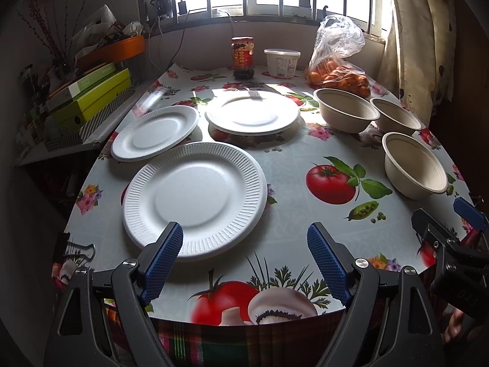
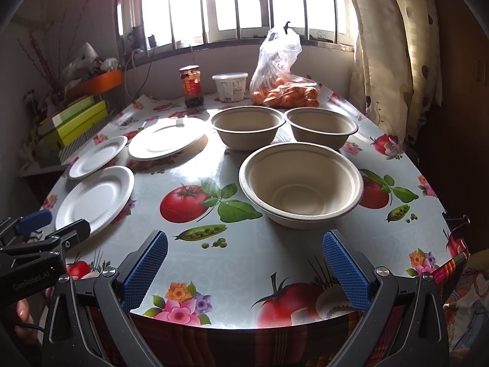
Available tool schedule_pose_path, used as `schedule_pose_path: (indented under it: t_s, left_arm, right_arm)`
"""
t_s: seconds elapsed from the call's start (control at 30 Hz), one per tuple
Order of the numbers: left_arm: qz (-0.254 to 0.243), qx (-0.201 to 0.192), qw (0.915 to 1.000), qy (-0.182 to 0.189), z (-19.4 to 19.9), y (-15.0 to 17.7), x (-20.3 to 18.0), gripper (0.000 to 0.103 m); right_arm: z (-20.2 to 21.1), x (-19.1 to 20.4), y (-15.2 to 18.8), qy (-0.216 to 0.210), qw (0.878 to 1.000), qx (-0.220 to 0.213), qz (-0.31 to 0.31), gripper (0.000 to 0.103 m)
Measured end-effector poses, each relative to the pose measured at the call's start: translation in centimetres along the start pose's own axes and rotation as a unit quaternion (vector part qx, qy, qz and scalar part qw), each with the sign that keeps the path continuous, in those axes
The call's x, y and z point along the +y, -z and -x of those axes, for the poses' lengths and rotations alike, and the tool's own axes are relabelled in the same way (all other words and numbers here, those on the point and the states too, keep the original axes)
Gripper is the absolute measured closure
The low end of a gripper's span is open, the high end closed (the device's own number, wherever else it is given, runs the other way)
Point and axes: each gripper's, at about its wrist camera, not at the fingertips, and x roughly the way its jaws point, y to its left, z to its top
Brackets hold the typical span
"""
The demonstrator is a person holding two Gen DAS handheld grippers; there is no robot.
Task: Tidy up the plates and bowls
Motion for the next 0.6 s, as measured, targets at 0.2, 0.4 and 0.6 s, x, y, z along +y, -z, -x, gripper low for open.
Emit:
schedule_pose_path:
  t_s: [0.2, 0.4, 0.6]
  left_arm:
    - [0.002, 0.0, 1.0, -0.001, 0.01, 0.05, -0.02, 0.019]
    - [0.001, -0.001, 1.0, -0.001, 0.04, 0.07, 0.01, 0.019]
    - [0.001, -0.002, 1.0, -0.002, 0.05, -0.07, 0.27, 0.019]
  right_arm:
    - [-0.04, 0.03, -0.01, 0.0, 1.0, 0.0, 0.001, 0.0]
    - [-0.07, 0.14, -0.08, 0.0, 1.0, 0.0, 0.001, 0.0]
    - [-0.02, -0.26, -0.21, 0.001, 1.0, -0.002, 0.001, 0.0]
